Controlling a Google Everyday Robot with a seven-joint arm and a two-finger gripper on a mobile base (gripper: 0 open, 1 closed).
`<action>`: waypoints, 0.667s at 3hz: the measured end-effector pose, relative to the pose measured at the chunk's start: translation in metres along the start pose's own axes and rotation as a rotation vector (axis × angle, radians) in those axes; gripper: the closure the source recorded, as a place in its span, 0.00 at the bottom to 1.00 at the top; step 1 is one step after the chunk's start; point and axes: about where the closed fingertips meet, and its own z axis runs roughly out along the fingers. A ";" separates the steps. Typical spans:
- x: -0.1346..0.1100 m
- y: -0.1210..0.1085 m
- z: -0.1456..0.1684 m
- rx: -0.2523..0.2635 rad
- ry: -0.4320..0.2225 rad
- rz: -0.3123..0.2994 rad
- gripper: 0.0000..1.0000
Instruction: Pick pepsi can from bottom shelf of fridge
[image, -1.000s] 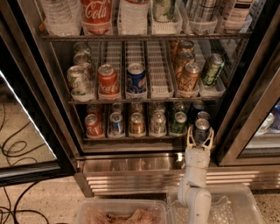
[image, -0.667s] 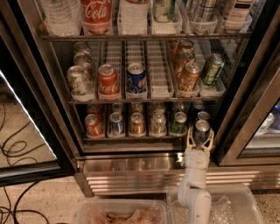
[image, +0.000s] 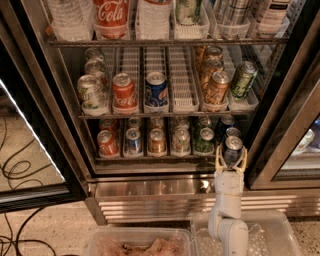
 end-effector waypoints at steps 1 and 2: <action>-0.027 -0.005 -0.017 -0.070 -0.010 0.052 1.00; -0.033 -0.028 -0.042 -0.128 0.049 0.137 1.00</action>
Offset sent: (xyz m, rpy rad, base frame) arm -0.0900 0.0222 0.0018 -0.0966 0.2421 0.4109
